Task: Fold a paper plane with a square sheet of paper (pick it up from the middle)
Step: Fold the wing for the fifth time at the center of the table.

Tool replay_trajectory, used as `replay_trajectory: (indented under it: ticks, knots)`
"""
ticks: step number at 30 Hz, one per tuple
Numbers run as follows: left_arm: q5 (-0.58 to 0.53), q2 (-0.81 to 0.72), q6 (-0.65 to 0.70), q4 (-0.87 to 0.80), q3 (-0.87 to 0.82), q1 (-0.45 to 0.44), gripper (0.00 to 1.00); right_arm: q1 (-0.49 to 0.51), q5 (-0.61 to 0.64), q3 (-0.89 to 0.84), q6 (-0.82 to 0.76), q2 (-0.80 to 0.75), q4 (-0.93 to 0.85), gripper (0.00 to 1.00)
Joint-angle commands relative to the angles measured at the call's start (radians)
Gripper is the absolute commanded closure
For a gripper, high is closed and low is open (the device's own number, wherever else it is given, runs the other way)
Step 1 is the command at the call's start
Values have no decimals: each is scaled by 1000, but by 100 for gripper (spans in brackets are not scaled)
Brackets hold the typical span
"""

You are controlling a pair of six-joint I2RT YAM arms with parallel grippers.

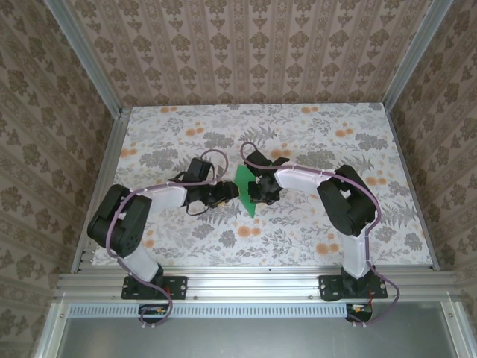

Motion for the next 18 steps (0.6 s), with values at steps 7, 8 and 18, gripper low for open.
replay_trajectory:
  ticks: [7,8,18]
  knots:
    - [53,83,-82,131,-7,-50,60,-24,-55,-60,58,34,77,84]
    - [55,90,-82,131,-2,-51,62,-25,-59,-64,60,33,82,84]
    - [34,136,-55,150,32,-59,69,-30,-104,-85,73,29,121,85]
